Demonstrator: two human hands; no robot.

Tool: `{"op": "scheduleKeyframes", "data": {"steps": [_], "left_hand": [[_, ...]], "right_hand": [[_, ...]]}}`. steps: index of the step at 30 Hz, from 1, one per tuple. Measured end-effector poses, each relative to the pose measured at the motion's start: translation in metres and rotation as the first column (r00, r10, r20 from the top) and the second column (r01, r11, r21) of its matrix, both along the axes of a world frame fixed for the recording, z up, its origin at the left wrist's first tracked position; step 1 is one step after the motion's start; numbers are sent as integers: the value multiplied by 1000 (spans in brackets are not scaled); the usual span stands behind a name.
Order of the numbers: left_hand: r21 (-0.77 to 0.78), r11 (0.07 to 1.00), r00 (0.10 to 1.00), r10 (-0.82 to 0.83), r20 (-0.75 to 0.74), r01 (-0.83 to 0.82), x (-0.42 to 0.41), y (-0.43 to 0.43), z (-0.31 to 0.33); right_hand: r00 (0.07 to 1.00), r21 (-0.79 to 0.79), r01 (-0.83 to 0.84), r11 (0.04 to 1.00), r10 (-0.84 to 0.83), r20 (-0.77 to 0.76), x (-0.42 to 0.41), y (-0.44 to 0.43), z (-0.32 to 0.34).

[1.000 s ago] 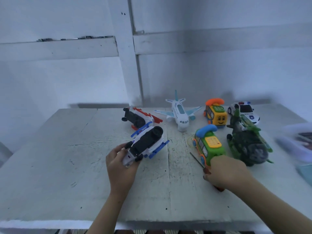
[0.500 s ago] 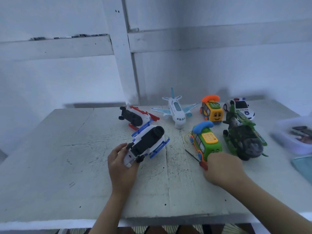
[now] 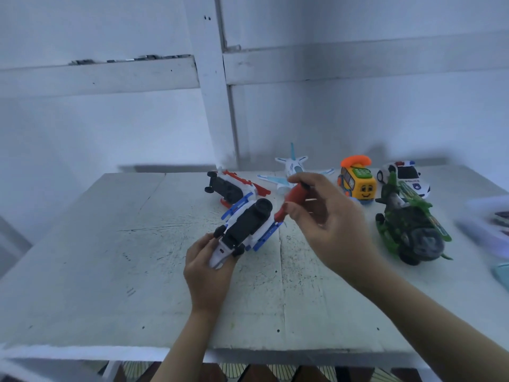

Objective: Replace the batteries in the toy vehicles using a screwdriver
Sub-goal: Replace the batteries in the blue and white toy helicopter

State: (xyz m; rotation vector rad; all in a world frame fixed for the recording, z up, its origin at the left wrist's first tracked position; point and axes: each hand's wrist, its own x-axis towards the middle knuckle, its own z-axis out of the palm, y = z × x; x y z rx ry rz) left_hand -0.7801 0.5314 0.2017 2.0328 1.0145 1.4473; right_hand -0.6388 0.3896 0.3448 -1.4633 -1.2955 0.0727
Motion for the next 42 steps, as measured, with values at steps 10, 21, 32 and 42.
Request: {"op": "scheduleKeyframes", "data": {"steps": [10, 21, 32, 42], "left_hand": [[-14, 1000, 1000, -24, 10, 24, 1, 2, 0], [-5, 1000, 998, -27, 63, 27, 3, 3, 0], [-7, 1000, 998, -20, 61, 20, 3, 5, -1], [-5, 1000, 998, -22, 59, 22, 3, 5, -1]], "right_hand": [[998, 41, -58, 997, 58, 12, -17, 37, -6], [995, 35, -89, 995, 87, 54, -17, 47, -16], [996, 56, -83, 995, 82, 23, -15, 51, -20], [981, 72, -96, 993, 82, 177, -11, 53, -22]]}}
